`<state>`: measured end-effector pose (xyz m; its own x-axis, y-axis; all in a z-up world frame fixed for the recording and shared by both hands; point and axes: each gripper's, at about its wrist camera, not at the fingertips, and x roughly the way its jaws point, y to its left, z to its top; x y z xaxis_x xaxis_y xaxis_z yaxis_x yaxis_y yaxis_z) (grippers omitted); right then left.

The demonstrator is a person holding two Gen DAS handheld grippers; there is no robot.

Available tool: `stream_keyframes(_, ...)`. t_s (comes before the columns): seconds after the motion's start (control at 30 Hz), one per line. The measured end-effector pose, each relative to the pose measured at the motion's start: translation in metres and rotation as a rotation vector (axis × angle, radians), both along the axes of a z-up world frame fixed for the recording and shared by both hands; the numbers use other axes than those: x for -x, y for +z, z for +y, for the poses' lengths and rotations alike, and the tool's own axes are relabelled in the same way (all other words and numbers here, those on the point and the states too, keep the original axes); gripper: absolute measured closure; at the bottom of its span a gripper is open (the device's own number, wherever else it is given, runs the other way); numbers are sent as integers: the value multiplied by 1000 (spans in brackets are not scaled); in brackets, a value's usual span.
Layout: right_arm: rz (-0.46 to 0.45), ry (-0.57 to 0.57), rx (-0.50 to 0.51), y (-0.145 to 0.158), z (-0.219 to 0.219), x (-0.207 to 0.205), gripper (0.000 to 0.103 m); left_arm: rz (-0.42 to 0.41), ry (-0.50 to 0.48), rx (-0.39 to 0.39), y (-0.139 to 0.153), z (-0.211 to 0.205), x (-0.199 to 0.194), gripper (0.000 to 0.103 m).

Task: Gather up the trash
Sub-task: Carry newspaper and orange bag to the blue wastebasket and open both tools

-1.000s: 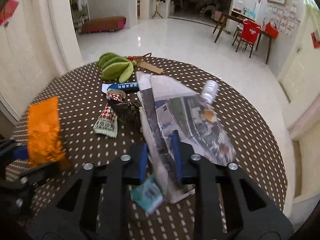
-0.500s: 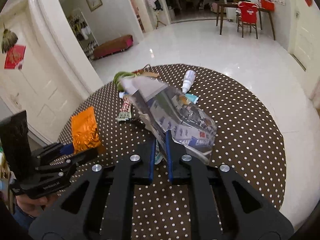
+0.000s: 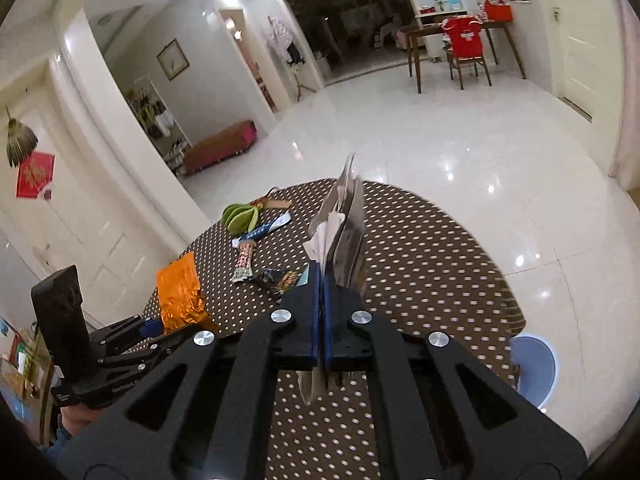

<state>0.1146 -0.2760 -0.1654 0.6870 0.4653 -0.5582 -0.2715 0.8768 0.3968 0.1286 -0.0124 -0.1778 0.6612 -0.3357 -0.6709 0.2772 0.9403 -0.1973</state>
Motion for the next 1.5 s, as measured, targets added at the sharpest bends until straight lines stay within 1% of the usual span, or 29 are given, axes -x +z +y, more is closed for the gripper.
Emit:
stream_keyframes(0.23,-16,-66,-27,6,-50,22,102,-17,-82,-4,9,-41,-3,62)
stream_keyframes(0.43,-30,-180,-55,10,-109,42,102,-22,-174,-6,14,-89,-8,62)
stream_keyframes(0.53,-15,-252,-70,4,-147,49,102,-20,-219,-4,14,-114,-11,62)
stream_keyframes(0.67,35,-310,-67,-17,-181,47,102,-13,-276,-6,12,-148,-16,62)
stream_keyframes(0.73,83,-335,-77,-38,-199,41,101,-7,-300,-13,9,-166,-21,62)
stream_keyframes(0.8,124,-361,-59,-57,-209,36,101,0,-322,-21,6,-183,-27,62)
stream_keyframes(0.87,163,-366,-87,-78,-221,29,101,5,-338,-30,3,-200,-32,62)
stream_keyframes(0.93,212,-388,-85,-102,-233,20,100,11,-356,-40,-2,-216,-37,62)
stream_keyframes(1.0,277,-404,-99,-128,-245,9,99,18,-370,-50,-6,-229,-42,62)
stream_keyframes(1.03,311,-417,-117,-142,-252,5,91,22,-378,-53,-8,-236,-45,62)
stream_keyframes(1.07,330,-426,-128,-150,-257,4,65,25,-385,-57,-9,-243,-47,62)
stream_keyframes(1.13,346,-453,-145,-162,-268,7,29,29,-405,-64,-12,-258,-51,62)
stream_keyframes(1.2,344,-470,-171,-168,-276,12,29,31,-427,-68,-16,-271,-54,62)
stream_keyframes(1.23,344,-478,-174,-170,-279,15,26,33,-438,-71,-18,-278,-55,62)
stream_keyframes(1.27,341,-494,-169,-171,-284,17,19,34,-447,-72,-19,-284,-56,62)
stream_keyframes(1.33,326,-529,-172,-170,-296,24,12,37,-473,-74,-20,-300,-57,62)
stream_keyframes(1.43,292,-576,-175,-159,-308,33,12,49,-515,-74,-25,-317,-58,62)
stream_keyframes(1.5,251,-613,-168,-146,-318,43,10,65,-543,-88,-34,-331,-60,62)
